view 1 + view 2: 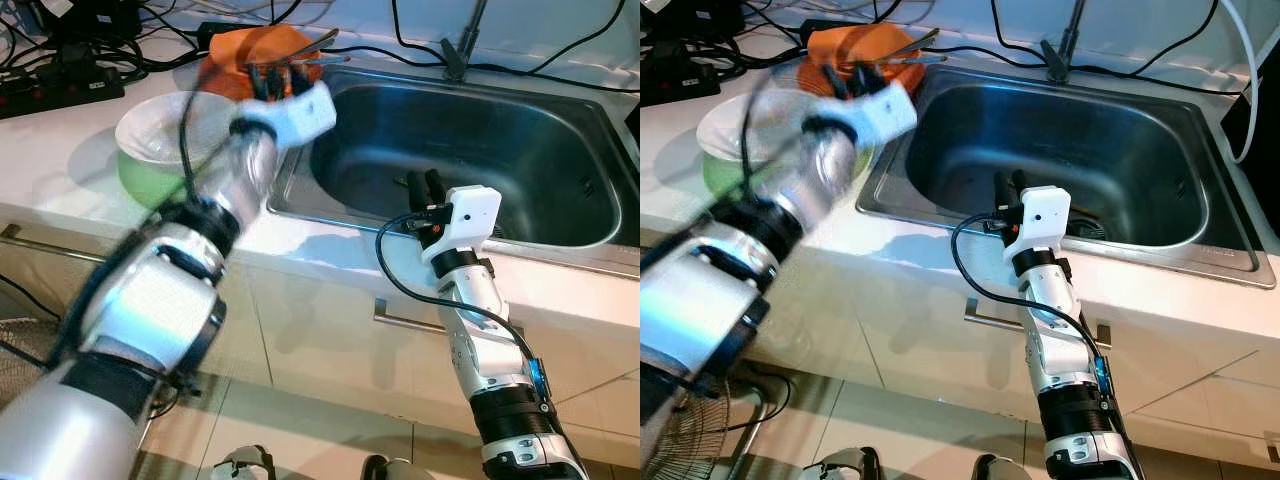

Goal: Kitchen organization

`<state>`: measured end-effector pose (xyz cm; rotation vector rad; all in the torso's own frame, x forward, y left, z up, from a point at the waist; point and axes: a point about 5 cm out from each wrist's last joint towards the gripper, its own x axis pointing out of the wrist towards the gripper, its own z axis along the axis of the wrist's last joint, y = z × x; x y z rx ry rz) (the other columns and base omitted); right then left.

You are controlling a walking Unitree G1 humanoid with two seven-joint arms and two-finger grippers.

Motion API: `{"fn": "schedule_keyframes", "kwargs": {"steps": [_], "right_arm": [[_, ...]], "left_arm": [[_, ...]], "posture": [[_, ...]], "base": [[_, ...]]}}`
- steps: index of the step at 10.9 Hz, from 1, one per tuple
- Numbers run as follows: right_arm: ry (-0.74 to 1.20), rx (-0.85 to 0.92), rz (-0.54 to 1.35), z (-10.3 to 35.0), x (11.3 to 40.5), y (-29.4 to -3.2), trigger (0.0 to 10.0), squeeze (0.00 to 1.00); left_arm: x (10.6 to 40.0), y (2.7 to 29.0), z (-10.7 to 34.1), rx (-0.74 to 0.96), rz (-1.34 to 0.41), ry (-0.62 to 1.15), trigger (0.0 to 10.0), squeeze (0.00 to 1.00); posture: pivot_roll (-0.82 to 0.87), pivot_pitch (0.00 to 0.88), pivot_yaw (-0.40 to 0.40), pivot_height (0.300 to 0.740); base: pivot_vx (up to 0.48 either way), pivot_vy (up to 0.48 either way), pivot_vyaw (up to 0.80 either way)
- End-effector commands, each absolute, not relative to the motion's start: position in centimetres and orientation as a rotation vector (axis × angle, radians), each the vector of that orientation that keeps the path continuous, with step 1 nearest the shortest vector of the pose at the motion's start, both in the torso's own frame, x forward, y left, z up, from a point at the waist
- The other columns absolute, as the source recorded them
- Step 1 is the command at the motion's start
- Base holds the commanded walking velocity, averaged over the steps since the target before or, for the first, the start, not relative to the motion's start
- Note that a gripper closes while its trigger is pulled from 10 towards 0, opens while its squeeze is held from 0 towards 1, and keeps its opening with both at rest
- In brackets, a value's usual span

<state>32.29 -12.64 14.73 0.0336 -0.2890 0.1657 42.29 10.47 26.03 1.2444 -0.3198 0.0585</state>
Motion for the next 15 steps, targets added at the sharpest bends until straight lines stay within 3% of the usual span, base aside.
{"fn": "schedule_keyframes", "kwargs": {"steps": [1,2,3,4,6,9,10,11,15], "right_arm": [[-0.241,0.037,0.145,13.6,32.2,-13.1,10.0,0.00],[-0.240,0.039,0.147,13.6,32.2,-13.0,10.0,0.00],[-0.241,0.040,0.148,13.6,32.2,-12.9,10.0,0.00],[-0.242,0.038,0.148,13.6,32.2,-12.9,10.0,0.00],[-0.243,0.038,0.147,13.6,32.2,-12.7,10.0,0.00],[-0.256,0.042,0.147,13.9,32.2,-12.9,10.0,0.00],[-0.264,0.061,0.165,14.2,32.1,-12.6,10.0,0.67],[-0.280,0.075,0.200,14.8,32.2,-12.3,10.0,1.00],[-0.412,0.062,0.405,19.3,32.3,-10.9,10.0,1.00]], "left_arm": [[42.2,9.6,27.8,1.252,0.077,-0.415,0.0,0.00],[41.8,8.7,29.6,1.202,0.081,-0.523,0.2,0.00],[41.1,7.4,30.8,1.071,0.016,-0.635,10.0,0.00],[39.6,5.8,31.8,0.791,-0.115,-0.761,10.0,0.00],[37.6,4.5,32.5,0.477,-0.286,-0.859,10.0,0.00],[36.9,4.2,31.5,0.071,-0.466,-0.774,10.0,0.00],[36.7,4.4,30.8,-0.062,-0.516,-0.740,10.0,0.00],[36.9,4.9,29.8,-0.169,-0.526,-0.681,10.0,0.00],[37.0,6.9,26.7,-0.279,-0.525,-0.561,10.0,0.00]], "posture": [[0.03,0.075,-0.017,0.740],[0.03,0.070,-0.015,0.740],[0.03,0.063,-0.012,0.740],[0.03,0.061,-0.011,0.740],[0.03,0.053,-0.007,0.740],[0.03,0.046,0.000,0.740],[0.03,0.041,0.001,0.740],[0.04,0.044,0.002,0.740],[0.04,0.077,0.015,0.740]], "base": [[0.000,0.000,0.00],[0.000,0.000,0.00],[0.000,0.000,0.00],[0.000,0.000,0.00],[0.000,0.000,0.00],[0.000,0.000,0.00],[0.000,0.000,0.00],[0.000,0.000,0.00],[0.000,0.000,0.00]]}}
